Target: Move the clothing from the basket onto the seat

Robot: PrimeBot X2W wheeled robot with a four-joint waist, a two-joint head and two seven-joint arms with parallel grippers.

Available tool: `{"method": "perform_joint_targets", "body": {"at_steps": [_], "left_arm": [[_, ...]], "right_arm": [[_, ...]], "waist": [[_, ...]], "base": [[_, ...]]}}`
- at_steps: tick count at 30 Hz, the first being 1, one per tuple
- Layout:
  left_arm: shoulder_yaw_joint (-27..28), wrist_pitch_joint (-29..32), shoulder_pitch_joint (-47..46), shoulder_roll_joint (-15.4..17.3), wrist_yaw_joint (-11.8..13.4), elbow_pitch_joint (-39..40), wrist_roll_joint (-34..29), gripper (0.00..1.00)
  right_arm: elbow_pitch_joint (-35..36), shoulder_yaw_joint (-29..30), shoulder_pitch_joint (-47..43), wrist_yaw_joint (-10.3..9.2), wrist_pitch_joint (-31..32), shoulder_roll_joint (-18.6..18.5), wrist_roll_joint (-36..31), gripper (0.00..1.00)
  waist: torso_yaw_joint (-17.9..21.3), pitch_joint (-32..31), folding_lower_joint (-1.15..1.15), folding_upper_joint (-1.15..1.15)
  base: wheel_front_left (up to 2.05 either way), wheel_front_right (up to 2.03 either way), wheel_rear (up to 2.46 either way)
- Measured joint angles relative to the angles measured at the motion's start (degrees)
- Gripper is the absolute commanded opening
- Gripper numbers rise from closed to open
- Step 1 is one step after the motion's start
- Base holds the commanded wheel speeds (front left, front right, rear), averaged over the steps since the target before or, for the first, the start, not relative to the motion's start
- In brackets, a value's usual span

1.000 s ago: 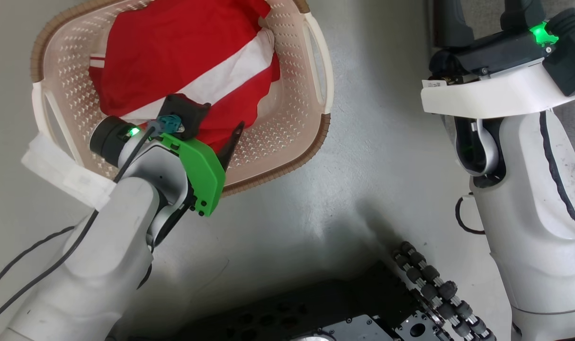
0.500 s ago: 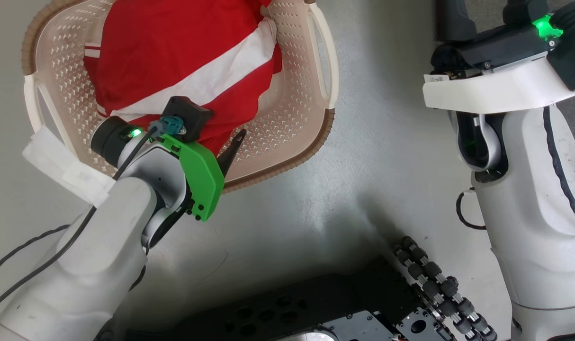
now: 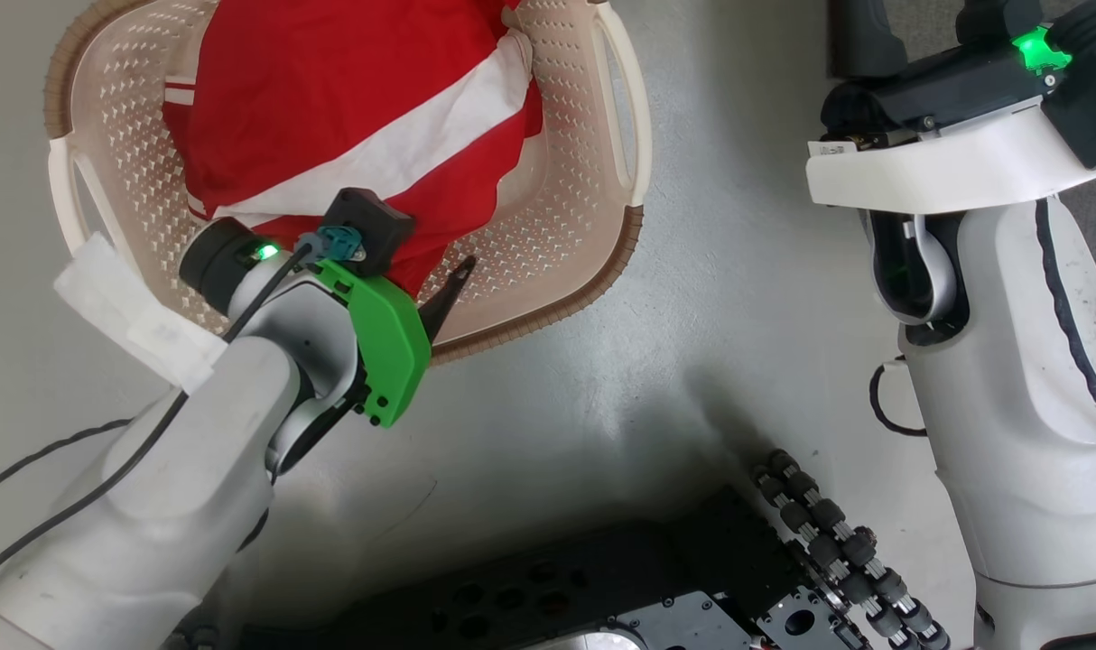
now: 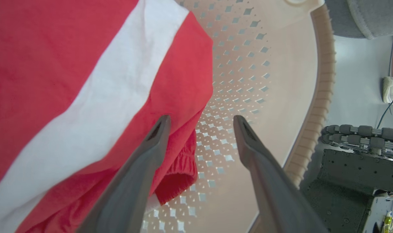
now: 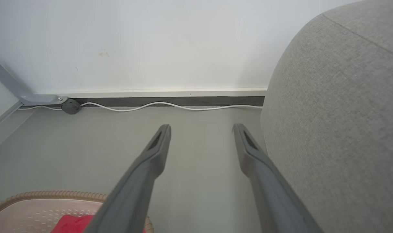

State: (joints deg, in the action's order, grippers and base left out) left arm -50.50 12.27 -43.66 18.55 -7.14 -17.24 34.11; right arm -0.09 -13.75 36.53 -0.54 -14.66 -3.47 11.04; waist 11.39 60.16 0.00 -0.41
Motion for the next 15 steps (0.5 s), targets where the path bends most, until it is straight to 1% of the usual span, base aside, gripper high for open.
{"method": "perform_joint_targets", "body": {"at_steps": [6,15], "left_arm": [[-0.2,-0.8,-1.0,0.8,0.0,-1.0,0.0,1.00],[-1.0,-1.8,-2.0,0.8,0.0,-2.5,0.9,1.00]], "right_arm": [[0.0,0.0,0.0,0.01,0.0,0.0,0.0,1.00],[-0.1,0.0,0.0,0.03,0.0,0.0,0.0,1.00]], "waist": [[0.0,0.3,0.00,0.00],[-0.2,0.9,0.00,0.00]], "base": [[0.00,0.00,0.00],[0.00,0.00,0.00]]}}
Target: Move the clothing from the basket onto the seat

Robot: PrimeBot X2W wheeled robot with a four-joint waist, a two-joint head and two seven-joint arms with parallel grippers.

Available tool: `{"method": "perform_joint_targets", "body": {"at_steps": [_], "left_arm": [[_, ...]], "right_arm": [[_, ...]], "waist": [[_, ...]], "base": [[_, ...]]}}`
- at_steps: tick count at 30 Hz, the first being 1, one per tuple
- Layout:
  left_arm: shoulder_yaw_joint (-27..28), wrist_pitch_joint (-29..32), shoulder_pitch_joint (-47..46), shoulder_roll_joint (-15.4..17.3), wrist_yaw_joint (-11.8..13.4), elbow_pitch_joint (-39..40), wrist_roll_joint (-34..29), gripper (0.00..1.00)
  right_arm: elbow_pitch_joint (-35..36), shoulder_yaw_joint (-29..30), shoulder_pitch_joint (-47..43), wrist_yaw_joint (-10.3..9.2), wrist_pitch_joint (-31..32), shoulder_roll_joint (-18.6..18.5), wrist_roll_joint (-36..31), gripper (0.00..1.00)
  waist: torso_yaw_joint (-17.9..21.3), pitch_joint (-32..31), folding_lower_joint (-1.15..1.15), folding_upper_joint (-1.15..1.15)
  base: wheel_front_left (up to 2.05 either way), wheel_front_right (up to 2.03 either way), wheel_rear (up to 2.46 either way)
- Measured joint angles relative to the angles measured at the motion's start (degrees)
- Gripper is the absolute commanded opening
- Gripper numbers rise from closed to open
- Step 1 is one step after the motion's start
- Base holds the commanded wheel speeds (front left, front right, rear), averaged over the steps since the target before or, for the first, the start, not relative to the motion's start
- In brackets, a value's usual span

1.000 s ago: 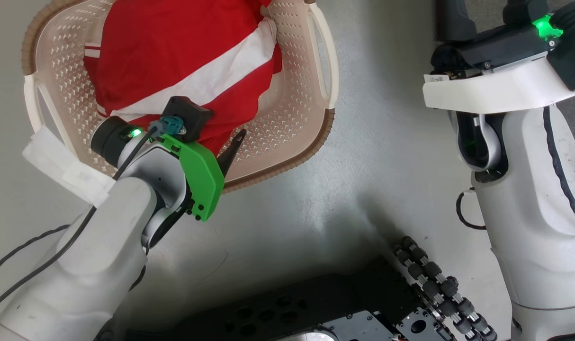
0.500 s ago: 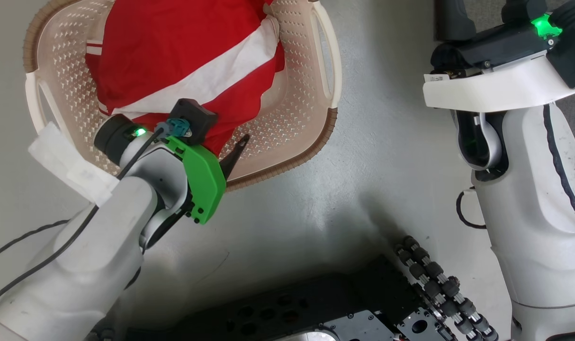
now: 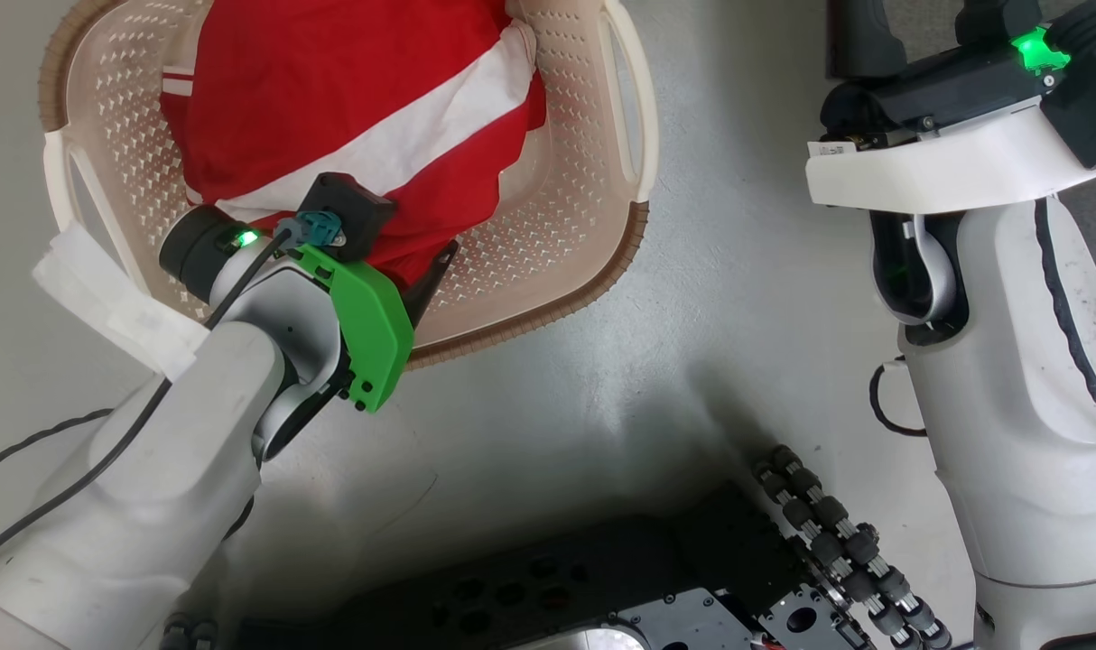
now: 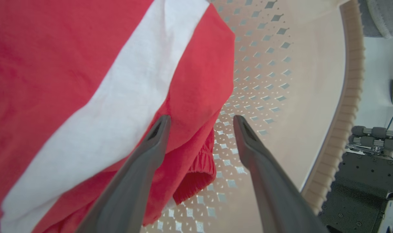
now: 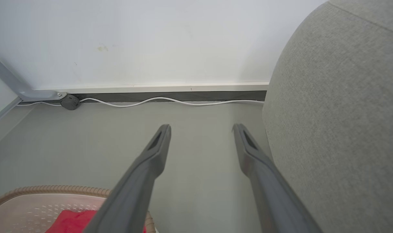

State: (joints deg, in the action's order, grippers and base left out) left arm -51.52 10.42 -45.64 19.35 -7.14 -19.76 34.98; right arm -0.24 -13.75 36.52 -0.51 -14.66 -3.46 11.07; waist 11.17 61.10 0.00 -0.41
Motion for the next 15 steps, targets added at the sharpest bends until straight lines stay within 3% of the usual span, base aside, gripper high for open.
{"method": "perform_joint_targets", "body": {"at_steps": [10,11,12,14,15], "left_arm": [[-2.4,-1.6,-0.7,-0.5,0.0,-1.1,0.7,1.00],[-2.8,-1.9,-0.8,-0.6,0.0,-1.2,0.7,0.81],[-3.5,-2.0,-1.0,-0.6,0.0,-1.3,0.7,0.46],[-4.0,-2.2,-1.3,-0.6,0.0,-1.4,0.7,0.00],[-4.4,-2.5,-1.5,-0.6,0.0,-1.5,0.7,0.00]], "right_arm": [[0.0,0.1,0.0,0.51,0.0,0.0,-0.1,1.00],[0.0,0.3,0.0,0.51,0.0,0.0,-0.1,1.00],[0.0,0.4,0.0,0.51,0.0,0.0,-0.1,1.00],[-0.1,0.4,0.0,0.51,0.0,0.0,-0.1,1.00],[-0.1,0.5,0.0,0.51,0.0,0.0,-0.1,1.00]], "waist": [[-0.5,0.6,0.00,0.00],[-0.6,0.6,0.00,0.00],[-0.6,0.6,0.00,0.00],[-0.6,0.6,0.00,0.00],[-0.6,0.7,0.00,0.00]], "base": [[0.00,0.00,0.00],[0.00,0.00,0.00],[0.00,0.00,0.00],[0.00,0.00,0.00],[0.00,0.00,0.00]]}}
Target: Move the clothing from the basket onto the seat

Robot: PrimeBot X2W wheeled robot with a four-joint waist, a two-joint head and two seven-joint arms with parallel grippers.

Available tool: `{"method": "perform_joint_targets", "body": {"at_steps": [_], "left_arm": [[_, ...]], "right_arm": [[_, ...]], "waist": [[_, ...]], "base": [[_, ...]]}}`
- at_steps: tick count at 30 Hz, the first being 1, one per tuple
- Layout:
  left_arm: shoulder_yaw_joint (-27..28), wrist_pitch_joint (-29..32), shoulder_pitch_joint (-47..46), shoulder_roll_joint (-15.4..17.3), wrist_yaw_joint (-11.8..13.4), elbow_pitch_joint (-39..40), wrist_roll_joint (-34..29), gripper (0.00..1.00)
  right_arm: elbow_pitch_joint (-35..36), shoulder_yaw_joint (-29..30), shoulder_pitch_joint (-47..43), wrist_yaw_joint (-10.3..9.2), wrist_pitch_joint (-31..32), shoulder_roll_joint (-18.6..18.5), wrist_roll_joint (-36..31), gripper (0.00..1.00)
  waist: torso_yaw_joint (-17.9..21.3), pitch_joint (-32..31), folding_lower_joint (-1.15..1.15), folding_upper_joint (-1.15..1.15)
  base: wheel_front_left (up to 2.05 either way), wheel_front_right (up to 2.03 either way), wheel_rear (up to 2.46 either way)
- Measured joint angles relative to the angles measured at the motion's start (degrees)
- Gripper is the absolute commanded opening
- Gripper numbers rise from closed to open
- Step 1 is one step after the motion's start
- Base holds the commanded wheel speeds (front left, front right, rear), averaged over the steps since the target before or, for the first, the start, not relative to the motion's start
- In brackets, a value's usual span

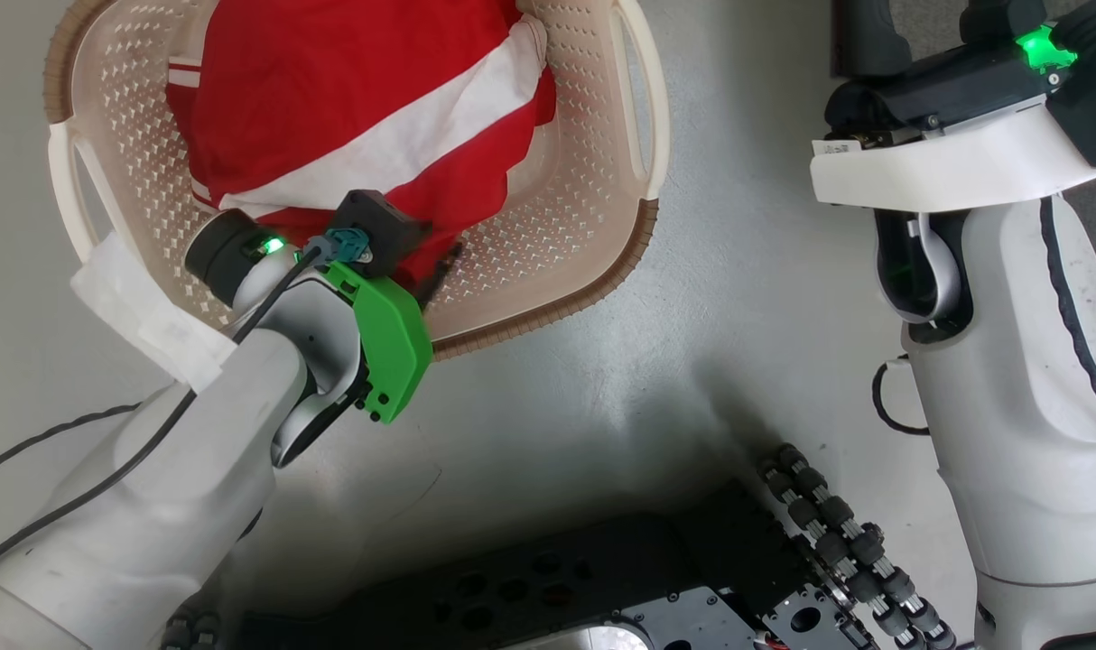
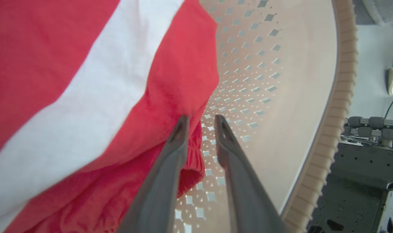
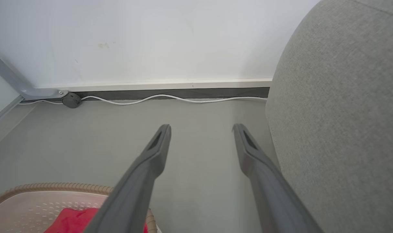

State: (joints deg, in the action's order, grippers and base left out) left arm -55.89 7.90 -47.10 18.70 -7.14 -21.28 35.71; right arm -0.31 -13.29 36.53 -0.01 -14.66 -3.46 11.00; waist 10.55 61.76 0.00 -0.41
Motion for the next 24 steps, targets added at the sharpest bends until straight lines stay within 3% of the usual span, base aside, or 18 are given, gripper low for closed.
{"method": "perform_joint_targets", "body": {"at_steps": [24], "left_arm": [[3.9,-17.1,-2.2,-2.9,0.0,-4.2,3.6,0.00]], "right_arm": [[-2.2,3.3,-0.2,0.51,0.0,0.0,-1.1,1.00]], "waist": [[-2.8,-6.0,0.00,0.00]], "base": [[0.00,0.00,0.00]]}}
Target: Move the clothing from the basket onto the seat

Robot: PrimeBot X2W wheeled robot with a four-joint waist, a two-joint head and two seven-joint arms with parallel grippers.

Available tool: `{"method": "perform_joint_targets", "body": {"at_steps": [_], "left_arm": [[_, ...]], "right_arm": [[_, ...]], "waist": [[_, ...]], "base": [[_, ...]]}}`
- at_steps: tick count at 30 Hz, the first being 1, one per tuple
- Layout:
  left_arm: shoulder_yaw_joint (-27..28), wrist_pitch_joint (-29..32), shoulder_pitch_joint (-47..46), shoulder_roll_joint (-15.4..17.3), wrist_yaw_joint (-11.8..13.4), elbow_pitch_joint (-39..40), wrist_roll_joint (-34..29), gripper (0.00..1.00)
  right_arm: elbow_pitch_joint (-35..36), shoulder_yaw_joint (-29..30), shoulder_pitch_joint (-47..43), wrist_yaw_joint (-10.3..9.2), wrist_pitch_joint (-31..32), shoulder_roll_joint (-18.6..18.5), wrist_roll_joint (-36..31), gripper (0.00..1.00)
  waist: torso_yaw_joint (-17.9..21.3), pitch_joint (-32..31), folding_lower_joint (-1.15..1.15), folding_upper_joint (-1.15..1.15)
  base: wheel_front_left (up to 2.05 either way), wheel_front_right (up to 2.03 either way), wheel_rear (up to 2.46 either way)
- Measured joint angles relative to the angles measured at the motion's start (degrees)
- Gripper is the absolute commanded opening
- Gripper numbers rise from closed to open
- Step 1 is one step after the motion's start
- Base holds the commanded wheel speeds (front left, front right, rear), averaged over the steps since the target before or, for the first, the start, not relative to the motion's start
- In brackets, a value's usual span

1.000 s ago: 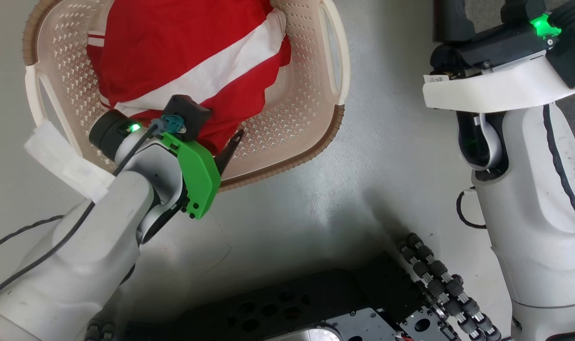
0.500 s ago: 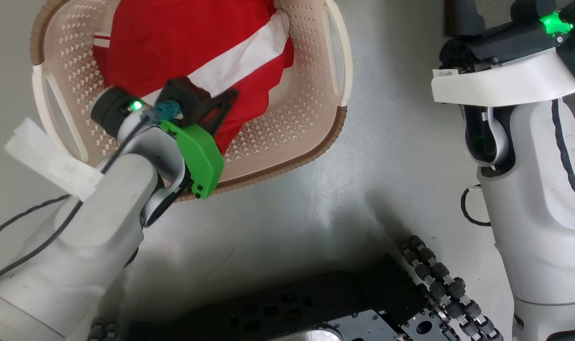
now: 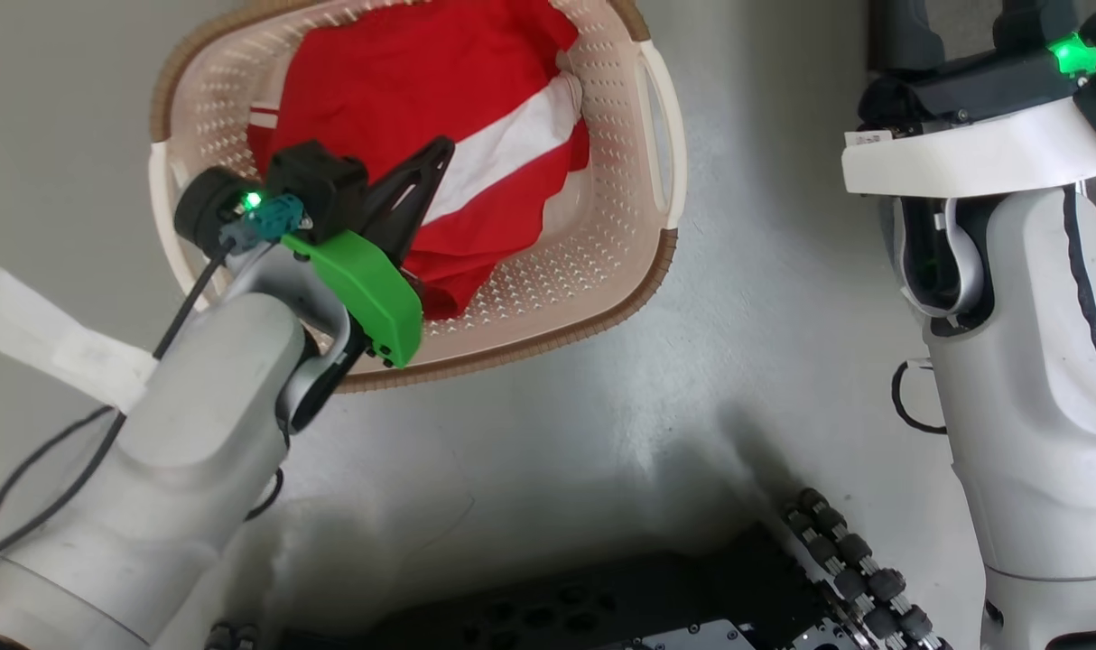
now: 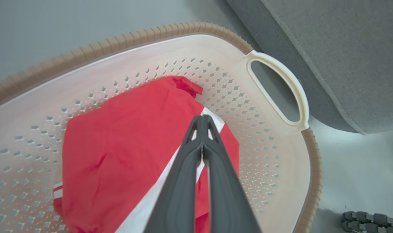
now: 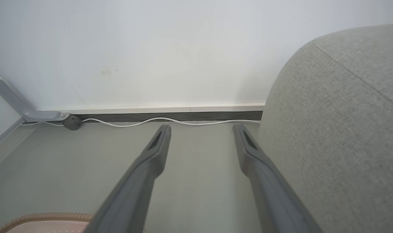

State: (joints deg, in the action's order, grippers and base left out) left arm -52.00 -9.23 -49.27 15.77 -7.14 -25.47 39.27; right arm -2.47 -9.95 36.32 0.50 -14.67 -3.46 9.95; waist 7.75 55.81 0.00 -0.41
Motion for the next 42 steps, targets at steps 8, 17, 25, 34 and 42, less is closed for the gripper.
{"method": "perform_joint_targets", "body": {"at_steps": [8,17,25,34,42], "left_arm": [[2.9,-4.8,2.9,-1.9,0.0,-2.6,2.4,0.00],[11.1,-5.5,7.8,-2.0,1.5,-3.3,3.4,0.00],[22.8,-5.5,12.7,-3.4,3.7,2.8,2.6,0.20],[28.6,-5.4,21.2,-5.6,4.2,6.3,-1.1,1.00],[32.8,-5.4,29.0,-5.9,4.2,8.3,-2.6,1.00]], "right_arm": [[-0.6,2.8,-2.4,0.13,0.0,-0.4,-1.1,1.00],[-1.6,5.5,-6.8,0.55,0.0,-3.0,-3.1,1.00],[-2.5,7.1,-10.8,0.94,0.0,-4.7,-3.9,1.00],[-3.9,7.7,-15.7,1.49,0.0,-5.6,-4.1,1.00],[-5.5,7.1,-20.2,2.02,0.0,-4.8,-4.1,1.00]], "waist": [[-1.8,-5.3,0.00,0.00],[-5.1,-12.8,0.00,0.00],[-8.2,-19.1,0.00,0.00],[-11.8,-26.3,0.00,0.00],[-14.3,-33.0,0.00,0.00]], "base": [[0.00,0.00,0.00],[0.00,0.00,0.00],[0.00,0.00,0.00],[0.00,0.00,0.00],[0.00,0.00,0.00]]}}
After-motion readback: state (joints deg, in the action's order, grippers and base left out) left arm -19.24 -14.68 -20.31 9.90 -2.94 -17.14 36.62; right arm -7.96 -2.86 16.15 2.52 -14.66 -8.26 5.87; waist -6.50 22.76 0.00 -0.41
